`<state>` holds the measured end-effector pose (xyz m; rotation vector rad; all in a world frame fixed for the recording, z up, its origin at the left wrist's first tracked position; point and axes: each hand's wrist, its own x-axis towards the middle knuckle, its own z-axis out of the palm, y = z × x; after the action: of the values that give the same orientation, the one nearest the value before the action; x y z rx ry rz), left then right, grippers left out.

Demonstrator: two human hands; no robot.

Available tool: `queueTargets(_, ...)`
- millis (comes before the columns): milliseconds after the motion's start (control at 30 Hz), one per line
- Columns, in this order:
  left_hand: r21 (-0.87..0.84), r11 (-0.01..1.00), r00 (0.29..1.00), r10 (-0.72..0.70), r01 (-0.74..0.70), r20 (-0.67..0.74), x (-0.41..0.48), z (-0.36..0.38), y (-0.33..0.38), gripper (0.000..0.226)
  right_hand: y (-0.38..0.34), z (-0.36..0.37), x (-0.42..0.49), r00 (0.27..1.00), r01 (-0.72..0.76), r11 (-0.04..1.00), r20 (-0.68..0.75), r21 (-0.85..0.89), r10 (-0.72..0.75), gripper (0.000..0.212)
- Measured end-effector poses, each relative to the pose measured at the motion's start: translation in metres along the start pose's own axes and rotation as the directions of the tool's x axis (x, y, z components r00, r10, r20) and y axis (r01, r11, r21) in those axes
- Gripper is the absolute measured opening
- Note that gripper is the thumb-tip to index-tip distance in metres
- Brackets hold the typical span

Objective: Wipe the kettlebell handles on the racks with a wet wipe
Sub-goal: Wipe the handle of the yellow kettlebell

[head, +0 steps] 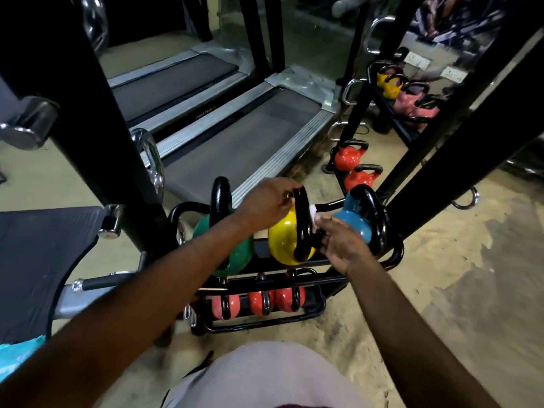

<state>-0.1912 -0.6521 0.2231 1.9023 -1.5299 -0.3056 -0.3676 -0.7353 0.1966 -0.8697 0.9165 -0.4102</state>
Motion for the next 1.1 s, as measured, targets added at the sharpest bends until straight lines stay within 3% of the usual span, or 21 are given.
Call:
queueTargets(67,-0.054,0.994,0.991,-0.086,0.092,0.106,0.02,-0.01,-0.004,0.036,0.007,0.003,-0.01,0.981,0.175,0.979,-0.068,-0.104,-0.183,0.007)
queueTargets(100,-0.075,0.988,0.982,-0.123,0.134,0.14,0.029,-0.013,-0.008,0.033,0.006,0.007,-0.01,0.945,0.283,0.928,-0.095,-0.242,-0.313,0.008)
queueTargets(133,-0.085,0.983,0.975,-0.144,0.16,0.168,0.039,-0.013,-0.012,0.029,0.002,0.01,-0.008,0.89,0.371,0.825,-0.088,-0.427,-0.447,0.013)
queueTargets(200,-0.103,0.979,0.965,-0.153,0.178,0.212,0.056,-0.014,-0.016,0.023,-0.012,0.019,0.0,0.747,0.473,0.506,0.023,-0.721,-0.665,0.013)
queueTargets(267,-0.138,0.975,0.968,-0.143,0.174,0.208,0.066,-0.016,-0.018,0.02,-0.022,0.033,0.012,0.625,0.463,0.141,0.21,-0.875,-0.752,0.011)
queueTargets(333,-0.141,0.98,0.974,-0.111,0.14,0.197,0.067,-0.018,-0.019,0.02,-0.017,0.051,0.021,0.583,0.318,-0.188,0.348,-0.929,-0.734,0.014)
queueTargets(367,-0.142,0.982,0.976,-0.097,0.126,0.195,0.065,-0.017,-0.02,0.022,-0.011,0.057,0.02,0.583,0.237,-0.286,0.371,-0.928,-0.723,0.014)
queueTargets(433,-0.152,0.98,0.974,-0.094,0.127,0.207,0.062,-0.014,-0.023,0.025,0.0,0.054,0.009,0.594,0.145,-0.372,0.381,-0.917,-0.708,0.012)
queueTargets(533,-0.127,0.987,0.973,-0.071,0.101,0.221,0.063,-0.012,-0.023,0.027,0.01,0.027,-0.016,0.571,0.238,-0.289,0.374,-0.927,-0.73,0.011)
queueTargets(600,-0.096,0.994,0.975,-0.021,0.043,0.219,0.067,-0.01,-0.02,0.029,0.014,0.014,-0.031,0.525,0.368,-0.086,0.283,-0.926,-0.803,0.009)
queueTargets(633,-0.079,0.997,0.976,0.007,0.011,0.217,0.068,-0.007,-0.018,0.03,0.015,0.01,-0.033,0.542,0.429,0.071,0.193,-0.901,-0.818,0.008)
queueTargets(733,-0.031,0.999,0.98,0.032,-0.026,0.198,0.067,0.002,-0.016,0.033,0.006,0.007,-0.018,0.753,0.444,0.631,-0.117,-0.637,-0.648,0.009)
queueTargets(800,-0.023,1.0,0.981,0.018,-0.014,0.193,0.063,0.001,-0.016,0.033,-0.005,0.014,0.001,0.908,0.307,0.929,-0.228,-0.208,-0.351,0.012)
queueTargets(867,-0.011,1.0,0.982,-0.002,0.004,0.189,0.059,-0.003,-0.017,0.035,-0.013,0.02,0.015,0.982,0.066,0.994,-0.183,0.091,-0.048,0.02)
queueTargets(933,-0.003,1.0,0.981,-0.004,0.004,0.192,0.054,-0.006,-0.014,0.037,-0.013,0.014,0.019,0.991,-0.022,0.987,-0.126,0.158,0.042,0.022)
queueTargets(1033,0.051,0.997,0.977,0.054,-0.066,0.207,0.046,-0.006,-0.003,0.041,0.002,-0.011,0.001,0.988,0.064,0.994,-0.144,0.084,-0.051,0.025)
queueTargets(1100,0.089,0.986,0.968,0.117,-0.14,0.22,0.041,-0.009,0.001,0.042,0.013,-0.017,-0.021,0.95,0.238,0.964,-0.178,-0.118,-0.256,0.016)
